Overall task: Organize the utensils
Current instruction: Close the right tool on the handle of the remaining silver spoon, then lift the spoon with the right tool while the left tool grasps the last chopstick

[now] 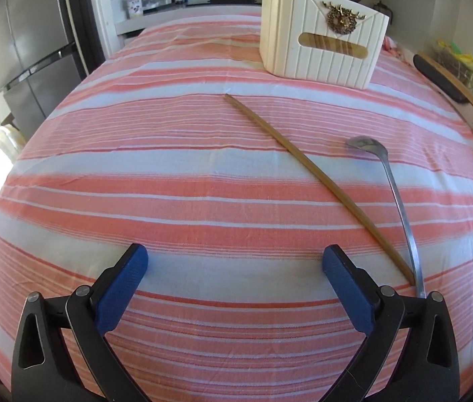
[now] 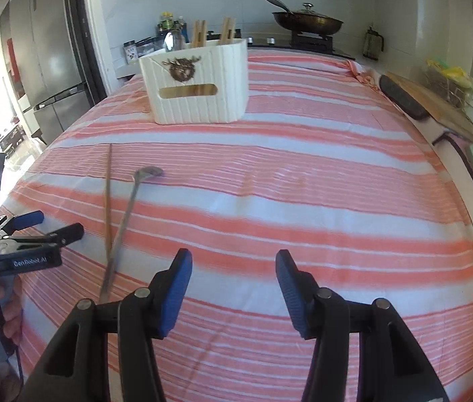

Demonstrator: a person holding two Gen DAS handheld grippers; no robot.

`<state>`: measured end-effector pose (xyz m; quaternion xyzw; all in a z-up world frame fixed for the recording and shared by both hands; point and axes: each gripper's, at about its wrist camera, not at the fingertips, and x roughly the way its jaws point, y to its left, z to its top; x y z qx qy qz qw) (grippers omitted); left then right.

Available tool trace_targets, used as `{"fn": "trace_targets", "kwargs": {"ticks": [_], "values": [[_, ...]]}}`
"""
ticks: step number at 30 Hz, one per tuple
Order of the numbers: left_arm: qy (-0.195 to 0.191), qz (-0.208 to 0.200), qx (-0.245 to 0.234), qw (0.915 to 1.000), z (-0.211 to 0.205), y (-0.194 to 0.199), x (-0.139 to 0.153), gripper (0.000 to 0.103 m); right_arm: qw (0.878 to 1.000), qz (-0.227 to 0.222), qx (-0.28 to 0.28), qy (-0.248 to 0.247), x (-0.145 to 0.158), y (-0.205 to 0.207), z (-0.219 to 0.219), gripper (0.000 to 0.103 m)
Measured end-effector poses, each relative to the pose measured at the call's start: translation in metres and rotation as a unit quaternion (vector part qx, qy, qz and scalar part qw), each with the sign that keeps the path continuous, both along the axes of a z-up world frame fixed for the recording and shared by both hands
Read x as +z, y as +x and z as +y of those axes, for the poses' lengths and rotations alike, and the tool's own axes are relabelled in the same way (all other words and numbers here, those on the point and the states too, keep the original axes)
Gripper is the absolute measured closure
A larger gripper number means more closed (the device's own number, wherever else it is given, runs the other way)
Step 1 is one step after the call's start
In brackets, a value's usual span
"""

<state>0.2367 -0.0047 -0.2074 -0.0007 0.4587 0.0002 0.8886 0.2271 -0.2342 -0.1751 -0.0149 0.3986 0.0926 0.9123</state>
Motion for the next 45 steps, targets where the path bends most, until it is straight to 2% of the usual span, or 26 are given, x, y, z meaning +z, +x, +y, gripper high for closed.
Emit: {"fn": "trace_targets", "kwargs": {"ticks": [1,2,7,9,12,14,19,22,27,34,36,38,40,42,43,45], "values": [[0.0,0.0,0.0,1.0,0.0,0.0,0.0,0.0,1.0,-0.003,0.01,-0.006,0.003,0.006,0.01,0.066],[0.0,0.0,0.0,1.0,0.0,0.0,0.0,0.0,1.0,-0.001,0.021,-0.005,0.004,0.012,0.02,0.071],[0.0,-0.001,0.0,1.0,0.001,-0.001,0.0,0.0,0.995,0.035,0.081,0.054,-0.004,0.043,0.062,0.071],[-0.001,-0.001,0.0,1.0,0.001,-0.001,0.0,0.0,0.993,0.048,0.096,0.054,-0.011,0.051,0.077,0.071],[-0.001,-0.001,0.0,1.0,0.001,-0.001,0.0,0.0,0.993,0.066,0.099,0.025,-0.025,0.058,0.089,0.071],[-0.001,-0.001,0.0,1.0,0.001,-0.001,0.0,0.0,0.994,0.06,0.085,0.037,-0.026,0.057,0.078,0.08],[-0.001,-0.001,-0.001,1.0,0.001,-0.001,0.0,0.0,0.991,0.067,0.025,0.112,-0.025,0.059,0.028,0.078],[-0.001,-0.001,-0.001,1.0,0.001,-0.001,0.0,0.0,0.991,0.071,0.001,0.112,-0.029,0.056,0.008,0.077],[-0.001,-0.001,-0.001,1.0,0.001,-0.001,0.0,0.0,0.991,0.059,-0.001,0.123,-0.024,0.045,0.002,0.074],[-0.002,-0.002,-0.001,1.0,0.002,-0.001,0.0,0.0,0.995,0.055,0.048,0.069,-0.026,0.047,0.042,0.071],[-0.007,-0.002,-0.002,1.0,0.003,-0.001,0.001,0.001,0.997,0.042,0.063,0.025,-0.028,0.047,0.055,0.072],[-0.015,-0.002,-0.003,0.9999,0.005,-0.002,0.003,0.001,0.997,0.031,0.065,-0.015,-0.028,0.046,0.06,0.086],[-0.035,-0.003,0.005,0.9994,0.009,-0.003,0.007,0.001,0.998,0.034,0.045,-0.018,-0.028,0.047,0.05,0.095],[-0.071,-0.011,0.016,0.9973,0.012,-0.006,0.015,0.001,0.999,0.038,0.019,-0.012,-0.029,0.047,0.03,0.096],[-0.085,-0.016,0.021,0.9961,0.01,-0.006,0.019,0.001,0.999,0.038,0.007,-0.013,-0.029,0.046,0.02,0.093],[-0.092,-0.018,0.02,0.9954,-0.002,-0.002,0.025,0.001,0.999,0.038,-0.014,-0.018,-0.029,0.043,0.0,0.096]]}}
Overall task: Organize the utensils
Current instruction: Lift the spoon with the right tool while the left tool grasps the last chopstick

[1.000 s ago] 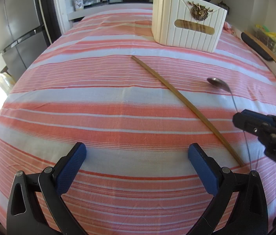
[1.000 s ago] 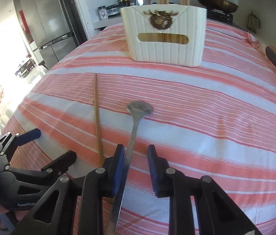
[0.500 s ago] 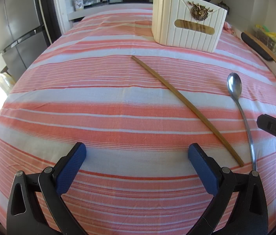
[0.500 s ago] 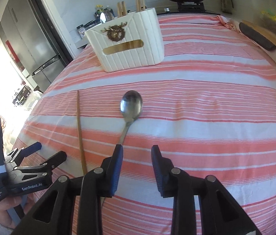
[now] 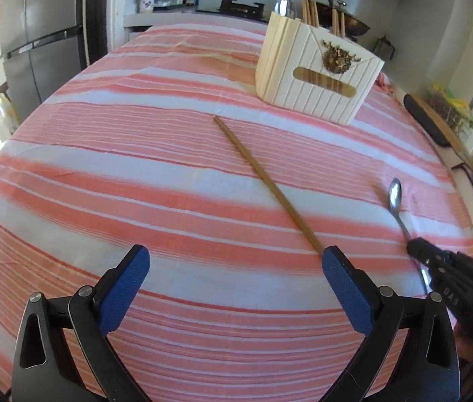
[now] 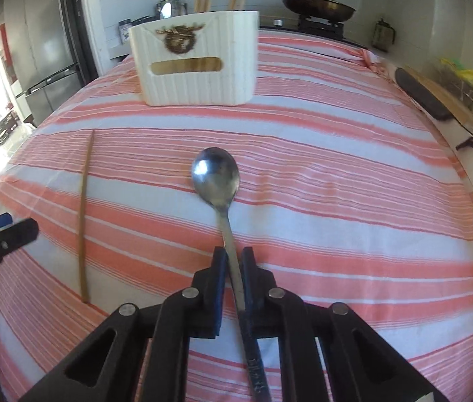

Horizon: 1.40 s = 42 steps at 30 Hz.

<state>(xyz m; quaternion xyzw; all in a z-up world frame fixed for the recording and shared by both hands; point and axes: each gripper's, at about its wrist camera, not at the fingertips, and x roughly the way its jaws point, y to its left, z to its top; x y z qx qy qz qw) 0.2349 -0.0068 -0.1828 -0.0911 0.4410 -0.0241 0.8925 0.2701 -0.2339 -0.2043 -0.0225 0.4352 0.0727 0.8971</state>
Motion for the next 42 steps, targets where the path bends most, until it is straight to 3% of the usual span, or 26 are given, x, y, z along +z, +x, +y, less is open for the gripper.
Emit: {"fn": "trace_targets", "kwargs": {"ticks": [2,5,7,8,13,16,24,26,27,28,29,30,35,42], "values": [[0.018,0.008,-0.016,0.9997,-0.021,0.009,-0.001,0.001,1.0,0.0,-0.017,-0.002,-0.001,-0.004,-0.017,0.097],[0.089,0.014,-0.032,0.9954,-0.055,0.021,-0.011,0.001,1.0,-0.003,-0.03,-0.009,-0.002,-0.011,-0.032,0.097],[0.135,0.014,-0.052,0.9894,-0.071,0.019,-0.019,0.011,0.999,-0.006,-0.035,-0.015,-0.003,-0.017,-0.037,0.096],[0.137,-0.002,-0.058,0.9889,-0.073,0.014,-0.017,0.015,0.999,-0.007,-0.037,-0.016,-0.003,-0.02,-0.04,0.096],[0.111,0.002,-0.089,0.9898,-0.061,-0.002,-0.011,0.07,0.999,-0.012,-0.047,-0.012,-0.004,-0.033,-0.055,0.096],[0.101,0.008,-0.094,0.9904,-0.044,-0.014,-0.01,0.083,0.999,-0.012,-0.049,-0.006,-0.005,-0.035,-0.06,0.096],[0.114,0.018,-0.086,0.9896,-0.008,-0.032,-0.009,0.079,0.999,-0.003,-0.044,-0.011,-0.004,-0.038,-0.073,0.096],[0.12,0.023,-0.086,0.9888,-0.006,-0.03,-0.009,0.065,0.999,0.0,-0.042,-0.001,-0.002,-0.04,-0.077,0.089],[0.118,0.026,-0.085,0.9891,-0.004,-0.027,-0.008,0.048,0.999,0.002,-0.042,0.008,-0.001,-0.041,-0.08,0.085],[0.108,0.029,-0.085,0.9901,-0.002,-0.023,-0.008,0.035,0.999,0.004,-0.041,0.021,0.0,-0.042,-0.083,0.069],[0.095,0.032,-0.086,0.9913,0.001,-0.019,-0.008,0.03,0.999,0.002,-0.04,0.032,0.002,-0.044,-0.086,0.049],[0.084,0.037,-0.087,0.992,0.002,-0.014,-0.009,0.027,0.998,-0.003,-0.038,0.04,0.005,-0.046,-0.088,0.044],[0.084,0.071,-0.099,0.9889,0.004,0.019,-0.013,0.019,0.999,0.002,-0.023,0.032,0.005,-0.039,-0.082,0.043],[0.053,0.103,-0.092,0.9891,0.019,0.063,-0.01,0.022,1.0,0.014,0.006,-0.012,-0.007,-0.021,-0.072,0.043]]}}
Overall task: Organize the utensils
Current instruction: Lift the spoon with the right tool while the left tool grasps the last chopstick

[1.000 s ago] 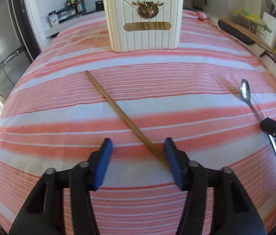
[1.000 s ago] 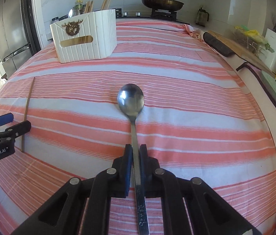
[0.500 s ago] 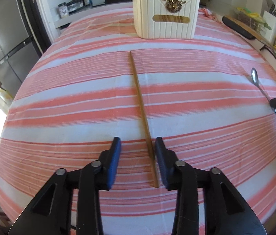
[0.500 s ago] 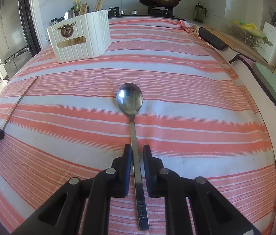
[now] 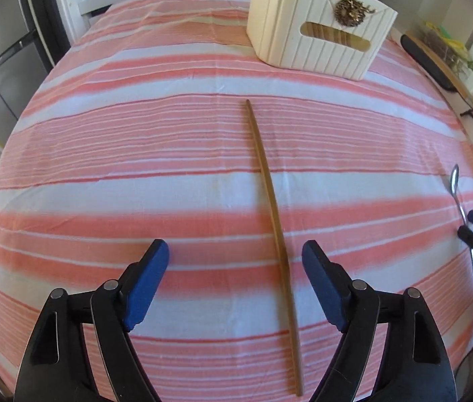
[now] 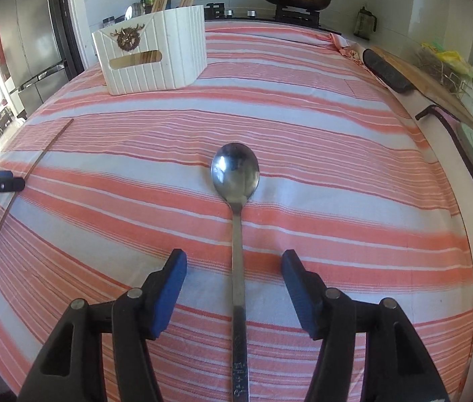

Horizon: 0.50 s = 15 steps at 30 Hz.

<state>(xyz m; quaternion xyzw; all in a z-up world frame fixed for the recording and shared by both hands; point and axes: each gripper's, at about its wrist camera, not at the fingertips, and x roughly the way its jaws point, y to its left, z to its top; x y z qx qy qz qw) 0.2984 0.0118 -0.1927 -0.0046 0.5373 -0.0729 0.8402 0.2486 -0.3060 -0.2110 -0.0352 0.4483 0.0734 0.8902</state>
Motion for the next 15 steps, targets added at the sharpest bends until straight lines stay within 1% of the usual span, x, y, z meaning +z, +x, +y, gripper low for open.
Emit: {"fn": "trace_targets", "kwargs": {"ticks": [2,6,9,11,13,14,15], "values": [[0.0,-0.001,-0.002,1.0,-0.004,0.013,-0.001,0.023,1.0,-0.001,0.002,0.002,-0.001,0.005,-0.002,0.042],[0.035,-0.013,-0.013,0.9992,-0.019,0.035,-0.004,0.026,1.0,0.002,0.007,0.005,0.0,0.022,-0.005,0.042],[0.035,-0.017,-0.013,0.9991,-0.023,0.048,-0.003,0.027,1.0,-0.001,0.016,0.005,0.0,0.038,-0.006,0.042],[0.036,-0.018,-0.011,0.9991,-0.023,0.056,-0.002,0.032,1.0,-0.005,0.02,0.004,0.0,0.048,-0.004,0.042],[0.034,-0.02,-0.009,0.9992,-0.024,0.06,-0.001,0.043,1.0,-0.007,0.02,0.006,0.0,0.056,-0.001,0.041],[0.033,-0.022,-0.008,0.9992,-0.024,0.06,0.0,0.046,1.0,-0.008,0.019,0.007,0.0,0.06,0.002,0.041],[0.032,-0.025,-0.006,0.9992,-0.023,0.06,0.001,0.053,1.0,-0.01,0.017,0.005,0.0,0.062,0.005,0.041]]}}
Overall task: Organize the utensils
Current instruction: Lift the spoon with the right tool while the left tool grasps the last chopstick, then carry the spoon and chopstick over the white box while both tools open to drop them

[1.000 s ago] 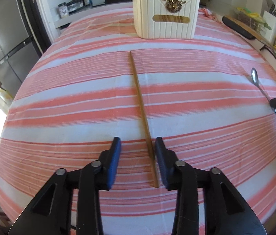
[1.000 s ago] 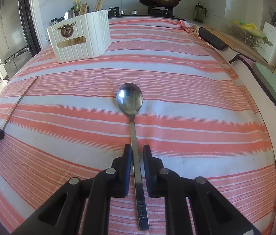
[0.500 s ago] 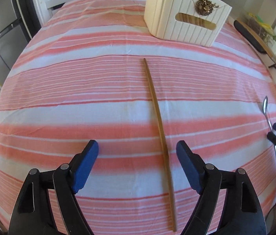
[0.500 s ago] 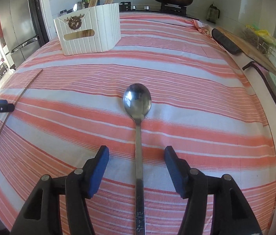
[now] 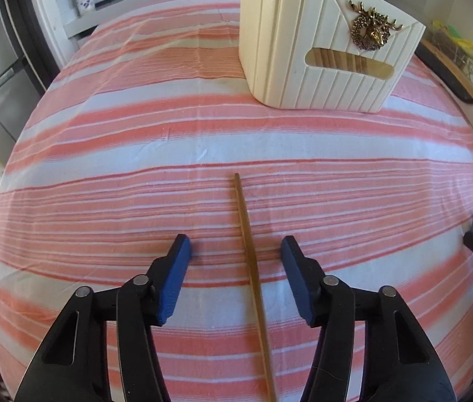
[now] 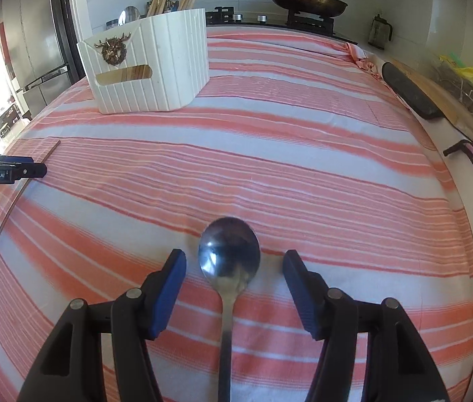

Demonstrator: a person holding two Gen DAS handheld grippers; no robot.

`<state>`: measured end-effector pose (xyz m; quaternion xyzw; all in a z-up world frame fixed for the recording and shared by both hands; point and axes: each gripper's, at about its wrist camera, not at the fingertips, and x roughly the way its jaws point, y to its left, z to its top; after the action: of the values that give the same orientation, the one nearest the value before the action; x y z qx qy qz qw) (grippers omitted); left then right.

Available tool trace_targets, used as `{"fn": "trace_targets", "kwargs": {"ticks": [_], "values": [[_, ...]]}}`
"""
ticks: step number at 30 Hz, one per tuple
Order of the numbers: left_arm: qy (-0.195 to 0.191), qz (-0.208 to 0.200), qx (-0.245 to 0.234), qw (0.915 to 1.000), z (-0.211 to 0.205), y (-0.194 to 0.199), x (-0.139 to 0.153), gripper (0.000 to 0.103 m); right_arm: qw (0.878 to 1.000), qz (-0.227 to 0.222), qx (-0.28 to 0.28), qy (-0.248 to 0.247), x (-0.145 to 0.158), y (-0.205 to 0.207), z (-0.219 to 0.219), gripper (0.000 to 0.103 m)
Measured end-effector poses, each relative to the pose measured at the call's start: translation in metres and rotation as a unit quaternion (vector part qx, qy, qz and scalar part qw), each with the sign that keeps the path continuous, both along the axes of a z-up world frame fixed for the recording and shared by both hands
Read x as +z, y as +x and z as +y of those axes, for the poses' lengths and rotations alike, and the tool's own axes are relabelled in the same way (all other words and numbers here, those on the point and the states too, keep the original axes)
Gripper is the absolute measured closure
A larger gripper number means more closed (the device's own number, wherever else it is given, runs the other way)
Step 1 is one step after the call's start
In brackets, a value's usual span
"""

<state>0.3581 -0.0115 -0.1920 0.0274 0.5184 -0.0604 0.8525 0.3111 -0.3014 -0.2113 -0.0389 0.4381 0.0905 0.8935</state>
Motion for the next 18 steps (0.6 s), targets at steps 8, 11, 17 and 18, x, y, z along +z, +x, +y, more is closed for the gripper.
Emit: {"fn": "trace_targets", "kwargs": {"ticks": [8,11,17,18], "values": [[-0.062,-0.03,0.009,0.9976,0.009,-0.012,0.005,0.099,0.999,-0.019,-0.021,0.031,0.006,0.0,0.002,0.067],[-0.075,-0.074,0.001,0.9945,0.012,-0.034,0.029,0.099,0.997,-0.05,-0.007,0.052,0.025,-0.015,0.002,0.067],[-0.112,-0.156,-0.023,0.9811,0.018,-0.091,0.092,0.099,0.99,-0.116,0.03,0.079,0.08,-0.061,0.013,0.067],[-0.117,-0.167,-0.025,0.9787,0.02,-0.1,0.101,0.099,0.988,-0.126,0.035,0.081,0.088,-0.069,0.015,0.067]]}}
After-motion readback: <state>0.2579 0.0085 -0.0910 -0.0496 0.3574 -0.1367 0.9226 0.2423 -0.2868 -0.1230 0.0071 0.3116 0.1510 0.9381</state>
